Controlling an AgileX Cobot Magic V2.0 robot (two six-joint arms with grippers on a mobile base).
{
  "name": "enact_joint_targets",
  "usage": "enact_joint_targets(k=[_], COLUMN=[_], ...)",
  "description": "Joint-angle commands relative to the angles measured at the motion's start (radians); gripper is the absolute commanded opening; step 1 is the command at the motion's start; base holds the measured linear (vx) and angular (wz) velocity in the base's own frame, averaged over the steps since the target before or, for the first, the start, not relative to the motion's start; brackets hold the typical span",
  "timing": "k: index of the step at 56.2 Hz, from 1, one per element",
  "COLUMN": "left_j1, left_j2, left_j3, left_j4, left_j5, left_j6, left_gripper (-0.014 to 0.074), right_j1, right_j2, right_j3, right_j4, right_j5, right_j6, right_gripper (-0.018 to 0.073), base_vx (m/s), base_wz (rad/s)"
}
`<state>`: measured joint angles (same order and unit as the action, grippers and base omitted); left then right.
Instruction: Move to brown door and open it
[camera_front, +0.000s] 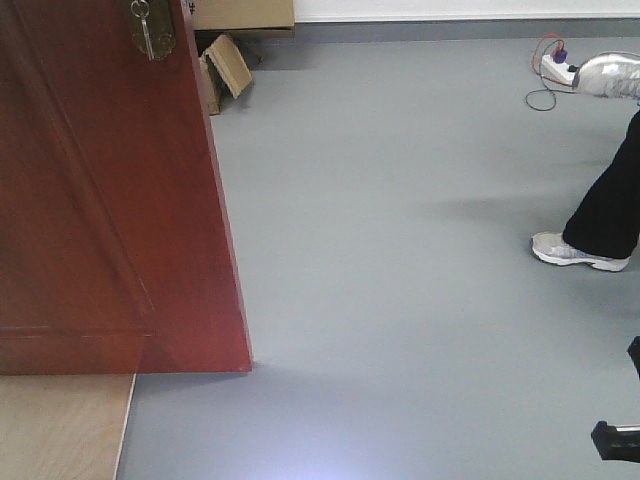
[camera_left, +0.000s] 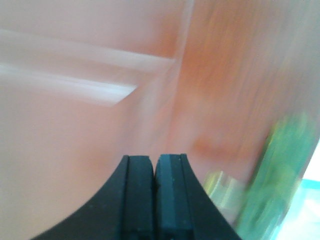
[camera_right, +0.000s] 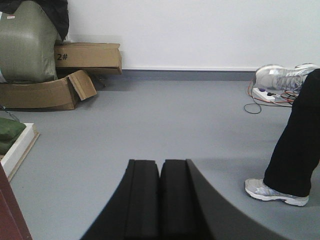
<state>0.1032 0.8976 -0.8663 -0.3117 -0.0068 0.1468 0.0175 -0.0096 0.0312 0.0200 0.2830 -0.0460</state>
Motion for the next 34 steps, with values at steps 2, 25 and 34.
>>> enact_joint_targets(k=[2, 25, 34], left_j1=[-0.005, -0.005, -0.006], left_j2=[-0.183, -0.571, -0.684], left_j3=[0.151, 0.693, 0.815], left_j4=[0.157, 0.215, 0.252], left_j5=[-0.180, -0.211, -0.211], left_j6=[-0.067, -0.081, -0.185], left_gripper=[-0.0003, -0.0003, -0.0003], right_j1=[-0.002, -0.002, -0.002], right_j2=[-0.013, -0.013, -0.013], right_j3=[0.004, 0.004, 0.004], right_j4=[-0.007, -0.007, -0.007], right_j5=[-0.082, -0.082, -0.082], right_j6=[-0.006, -0.006, -0.006], right_gripper=[0.0000, 0.0000, 0.0000], base_vx=[0.00, 0.00, 0.00], base_wz=[0.00, 0.00, 0.00])
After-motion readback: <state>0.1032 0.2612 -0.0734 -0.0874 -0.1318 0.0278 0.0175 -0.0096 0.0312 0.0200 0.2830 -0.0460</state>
